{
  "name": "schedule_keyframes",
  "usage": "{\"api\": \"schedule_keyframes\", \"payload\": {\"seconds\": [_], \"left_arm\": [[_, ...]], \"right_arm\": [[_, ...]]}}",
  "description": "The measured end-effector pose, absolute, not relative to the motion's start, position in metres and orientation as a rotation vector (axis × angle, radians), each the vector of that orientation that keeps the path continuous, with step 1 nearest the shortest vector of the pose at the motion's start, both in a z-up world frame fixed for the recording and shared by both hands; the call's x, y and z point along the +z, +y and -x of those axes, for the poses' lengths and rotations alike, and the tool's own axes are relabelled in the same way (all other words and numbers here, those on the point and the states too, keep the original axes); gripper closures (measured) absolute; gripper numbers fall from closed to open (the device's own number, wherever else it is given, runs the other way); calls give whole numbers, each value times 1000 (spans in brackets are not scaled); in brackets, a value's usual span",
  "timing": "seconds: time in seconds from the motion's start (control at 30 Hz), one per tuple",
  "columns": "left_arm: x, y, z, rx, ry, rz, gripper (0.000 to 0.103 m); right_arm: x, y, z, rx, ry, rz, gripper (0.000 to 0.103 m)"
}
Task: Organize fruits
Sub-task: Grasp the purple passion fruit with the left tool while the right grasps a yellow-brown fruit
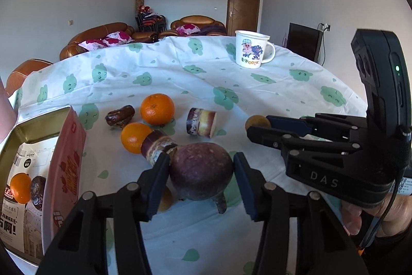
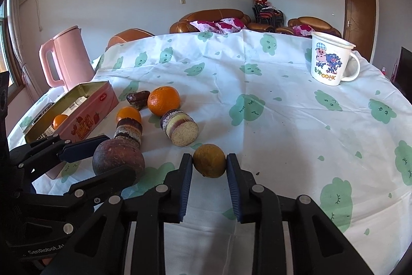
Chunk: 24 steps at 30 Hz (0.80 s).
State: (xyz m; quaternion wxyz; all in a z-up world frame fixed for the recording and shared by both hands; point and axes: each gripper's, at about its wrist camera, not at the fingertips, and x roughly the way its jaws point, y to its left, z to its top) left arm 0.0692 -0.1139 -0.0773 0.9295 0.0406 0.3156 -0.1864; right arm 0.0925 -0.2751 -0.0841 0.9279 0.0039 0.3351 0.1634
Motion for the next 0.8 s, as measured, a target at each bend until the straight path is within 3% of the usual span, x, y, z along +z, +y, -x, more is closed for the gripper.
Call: {"api": "schedule_keyframes", "payload": {"seconds": [0.8], "left_arm": [[-66, -105, -51, -328, 477, -60, 50]], "right_arm": [[-70, -283, -64, 405, 477, -39, 74]]}}
